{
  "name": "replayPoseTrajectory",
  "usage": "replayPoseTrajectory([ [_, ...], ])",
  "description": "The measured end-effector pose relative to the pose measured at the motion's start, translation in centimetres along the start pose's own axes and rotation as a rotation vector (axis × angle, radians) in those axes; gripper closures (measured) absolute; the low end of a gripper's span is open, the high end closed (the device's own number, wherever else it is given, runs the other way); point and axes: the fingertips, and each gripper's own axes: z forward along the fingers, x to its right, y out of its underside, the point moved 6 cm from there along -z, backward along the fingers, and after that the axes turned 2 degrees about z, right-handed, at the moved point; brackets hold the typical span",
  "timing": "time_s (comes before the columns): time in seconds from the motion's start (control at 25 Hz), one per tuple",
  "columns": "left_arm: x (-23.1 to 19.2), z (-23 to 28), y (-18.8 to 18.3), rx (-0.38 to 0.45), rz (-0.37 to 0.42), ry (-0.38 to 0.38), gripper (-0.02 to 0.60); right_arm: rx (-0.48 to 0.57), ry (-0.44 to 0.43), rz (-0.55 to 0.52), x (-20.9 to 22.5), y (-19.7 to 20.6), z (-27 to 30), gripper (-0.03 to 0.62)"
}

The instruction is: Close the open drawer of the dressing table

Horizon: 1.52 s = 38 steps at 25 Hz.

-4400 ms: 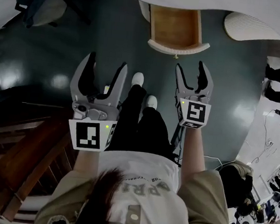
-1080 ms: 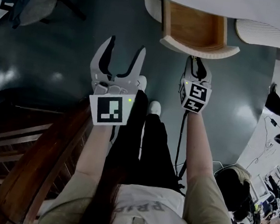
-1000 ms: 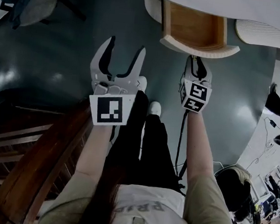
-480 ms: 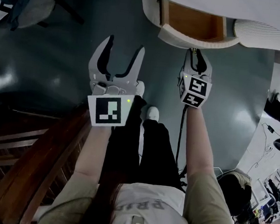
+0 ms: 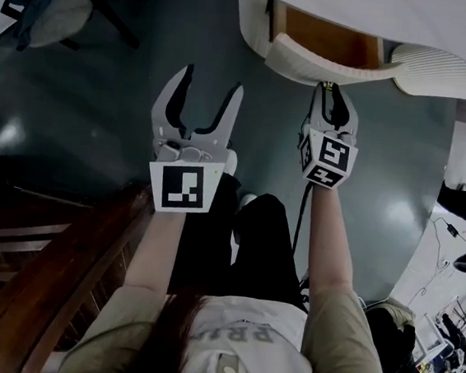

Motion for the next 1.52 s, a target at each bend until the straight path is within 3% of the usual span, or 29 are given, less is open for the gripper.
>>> replayPoseTrajectory([
  [1.52, 0.1, 5.1, 4.8, 0.127, 0.05, 0.061, 0.278, 0.152, -0.006, -0.051, 0.5, -1.9, 4.8, 0.485],
])
